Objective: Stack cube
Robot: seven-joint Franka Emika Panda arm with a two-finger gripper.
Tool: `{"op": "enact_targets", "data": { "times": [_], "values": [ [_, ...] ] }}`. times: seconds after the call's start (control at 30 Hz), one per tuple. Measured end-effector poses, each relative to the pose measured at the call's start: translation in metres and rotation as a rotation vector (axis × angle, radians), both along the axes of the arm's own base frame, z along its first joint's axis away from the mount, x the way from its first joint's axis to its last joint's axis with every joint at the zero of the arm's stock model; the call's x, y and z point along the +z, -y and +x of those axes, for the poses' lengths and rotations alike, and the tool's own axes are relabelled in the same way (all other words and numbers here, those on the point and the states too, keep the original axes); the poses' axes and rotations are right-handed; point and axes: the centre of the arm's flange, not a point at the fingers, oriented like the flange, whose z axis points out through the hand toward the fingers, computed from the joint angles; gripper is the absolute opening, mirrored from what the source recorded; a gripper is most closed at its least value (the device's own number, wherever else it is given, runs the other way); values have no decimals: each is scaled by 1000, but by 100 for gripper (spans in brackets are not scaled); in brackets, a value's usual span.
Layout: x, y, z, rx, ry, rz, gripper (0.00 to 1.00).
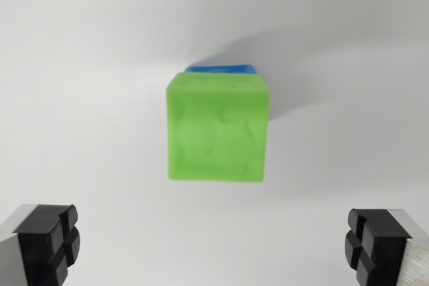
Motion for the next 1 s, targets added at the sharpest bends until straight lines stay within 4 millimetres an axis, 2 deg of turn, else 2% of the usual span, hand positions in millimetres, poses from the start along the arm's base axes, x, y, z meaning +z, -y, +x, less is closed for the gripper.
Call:
{"op": "enact_targets", "data": {
  "times": [0.67, 1.0],
  "values": [
    [88, 0, 1, -1, 2, -1, 100],
    [121, 0, 1, -1, 2, -1, 100]
  ]
}}
